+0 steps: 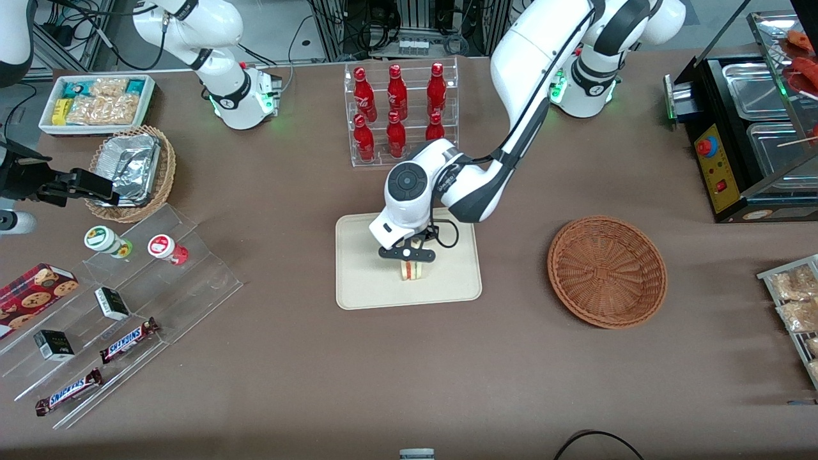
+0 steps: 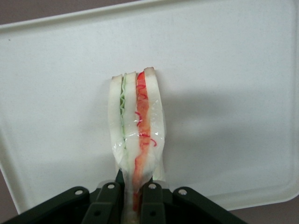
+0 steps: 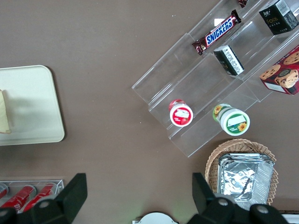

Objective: Place sandwich from basket to tray
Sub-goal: 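Lower the sandwich onto the tray and open the left gripper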

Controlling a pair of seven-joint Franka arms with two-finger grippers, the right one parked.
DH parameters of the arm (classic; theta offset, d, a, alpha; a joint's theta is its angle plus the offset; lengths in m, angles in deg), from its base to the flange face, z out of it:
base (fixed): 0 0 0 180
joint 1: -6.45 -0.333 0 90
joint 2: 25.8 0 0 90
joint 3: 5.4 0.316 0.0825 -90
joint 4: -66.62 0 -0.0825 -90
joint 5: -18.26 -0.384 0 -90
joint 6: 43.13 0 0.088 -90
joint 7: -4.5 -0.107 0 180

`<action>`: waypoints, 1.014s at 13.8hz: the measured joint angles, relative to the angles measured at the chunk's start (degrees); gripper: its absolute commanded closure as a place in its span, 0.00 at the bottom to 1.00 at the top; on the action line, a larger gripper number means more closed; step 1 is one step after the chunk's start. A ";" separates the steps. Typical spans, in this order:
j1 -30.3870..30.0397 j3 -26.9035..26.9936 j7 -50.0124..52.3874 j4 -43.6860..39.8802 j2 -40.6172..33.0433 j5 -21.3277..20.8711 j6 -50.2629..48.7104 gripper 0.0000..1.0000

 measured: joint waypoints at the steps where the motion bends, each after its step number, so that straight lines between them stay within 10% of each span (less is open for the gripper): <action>1: 0.23 0.00 0.33 0.00 0.12 0.02 0.08 1.00; 3: 0.46 0.00 0.72 -0.01 0.44 0.04 0.19 0.90; 5: 0.50 0.00 0.81 -0.01 0.61 0.59 0.26 0.18; 6: 0.50 0.00 0.81 -0.01 0.66 1.01 0.27 0.01; 14: 0.29 0.60 2.82 -3.07 -4.38 1.40 -6.09 0.01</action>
